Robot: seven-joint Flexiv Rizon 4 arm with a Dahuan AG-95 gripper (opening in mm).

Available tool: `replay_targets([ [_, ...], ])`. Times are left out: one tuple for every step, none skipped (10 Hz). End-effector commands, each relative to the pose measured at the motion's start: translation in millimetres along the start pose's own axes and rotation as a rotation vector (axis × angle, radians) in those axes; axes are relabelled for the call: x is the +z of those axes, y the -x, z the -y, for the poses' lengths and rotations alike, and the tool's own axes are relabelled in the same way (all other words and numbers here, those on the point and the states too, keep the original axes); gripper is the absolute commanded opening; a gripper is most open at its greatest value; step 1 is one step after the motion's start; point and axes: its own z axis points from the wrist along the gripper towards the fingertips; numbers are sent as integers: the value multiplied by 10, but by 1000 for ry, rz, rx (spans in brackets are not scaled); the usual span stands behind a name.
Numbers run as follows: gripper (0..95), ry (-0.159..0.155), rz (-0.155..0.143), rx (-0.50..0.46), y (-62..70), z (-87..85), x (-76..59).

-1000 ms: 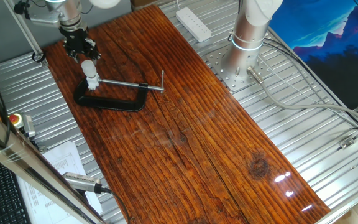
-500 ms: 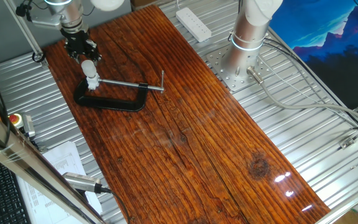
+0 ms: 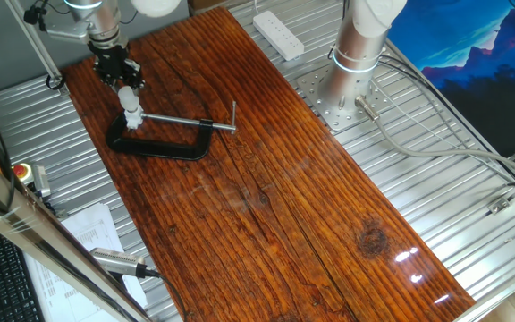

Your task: Take out the light bulb by rotating it

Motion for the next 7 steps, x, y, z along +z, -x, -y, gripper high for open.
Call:
replay_targets([
  [190,-9,-15,-35,-22,8,-7],
  [190,-9,-15,-35,-22,8,-7],
  [190,-9,-15,-35,-22,8,-7],
  [190,-9,-15,-35,-22,8,-7],
  [190,-9,-15,-35,-22,8,-7],
  [190,-9,-15,-35,-22,8,-7],
  [190,-9,-15,-35,-22,8,-7],
])
